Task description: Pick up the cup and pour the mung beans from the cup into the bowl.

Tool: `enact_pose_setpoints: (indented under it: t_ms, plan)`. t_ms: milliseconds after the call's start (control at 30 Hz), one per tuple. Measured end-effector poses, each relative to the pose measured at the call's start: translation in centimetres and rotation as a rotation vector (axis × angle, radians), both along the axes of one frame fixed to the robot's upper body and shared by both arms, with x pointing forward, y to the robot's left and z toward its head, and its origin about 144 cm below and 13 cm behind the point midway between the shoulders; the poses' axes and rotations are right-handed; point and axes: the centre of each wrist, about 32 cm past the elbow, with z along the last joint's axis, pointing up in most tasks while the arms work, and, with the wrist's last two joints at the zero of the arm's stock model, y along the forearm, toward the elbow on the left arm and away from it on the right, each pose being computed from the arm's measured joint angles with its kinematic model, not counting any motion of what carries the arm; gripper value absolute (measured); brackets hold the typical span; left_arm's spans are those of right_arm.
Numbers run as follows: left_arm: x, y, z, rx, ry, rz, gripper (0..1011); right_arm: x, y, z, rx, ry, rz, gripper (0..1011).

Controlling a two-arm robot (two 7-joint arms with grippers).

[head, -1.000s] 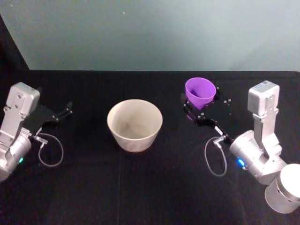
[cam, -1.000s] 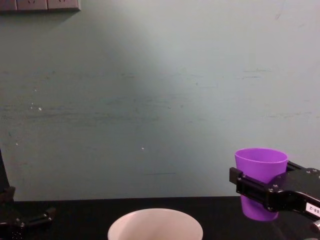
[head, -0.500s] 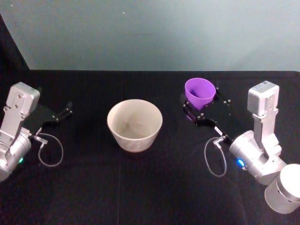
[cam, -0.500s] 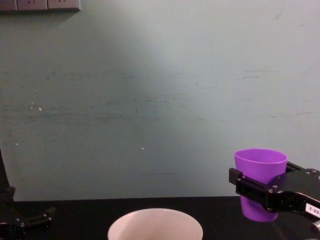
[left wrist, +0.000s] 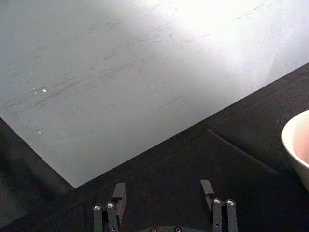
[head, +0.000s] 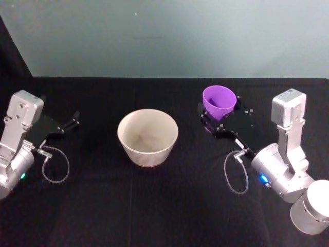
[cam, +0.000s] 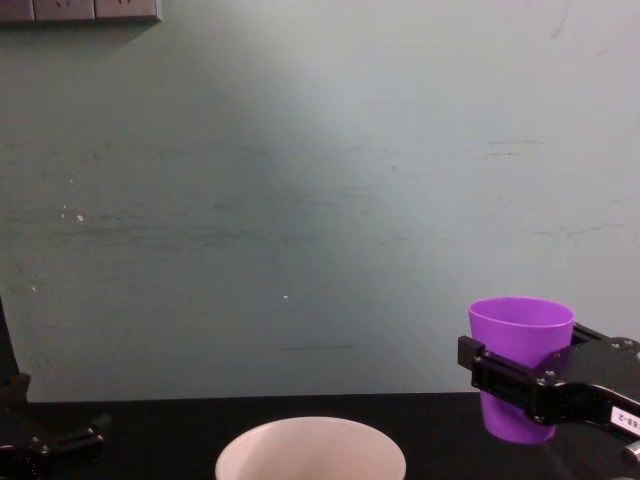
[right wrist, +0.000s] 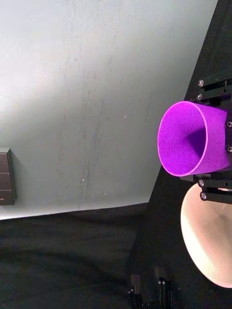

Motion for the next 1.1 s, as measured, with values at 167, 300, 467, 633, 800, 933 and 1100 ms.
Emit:
enact_pose_setpoints:
  t_ms: [167,300,467,633,800,933,1100]
  plan:
    - [0.0,0.0,0.0,0.0,0.0,0.0,1000,0.0,0.0,0.0,0.0,0.0,0.0,734]
    - [0.0,0.0,0.0,0.0,0.0,0.0,1000,0.0,0.0,0.0,0.0,0.0,0.0,734]
    - [0.0,0.0,0.0,0.0,0.0,0.0,1000,0.0,0.0,0.0,0.0,0.0,0.001,734]
    - [0.0,0.0,0.0,0.0,0.0,0.0,1000,0.0,0.0,0.0,0.0,0.0,0.001,734]
    - [0.0,0.0,0.0,0.0,0.0,0.0,1000,0.0,0.0,0.0,0.0,0.0,0.001,734]
    - [0.0,0.0,0.0,0.0,0.0,0.0,1000,0.0,0.0,0.0,0.0,0.001,0.001,734]
    - [0.0,0.0,0.0,0.0,0.0,0.0,1000,0.0,0.0,0.0,0.0,0.0,0.001,734]
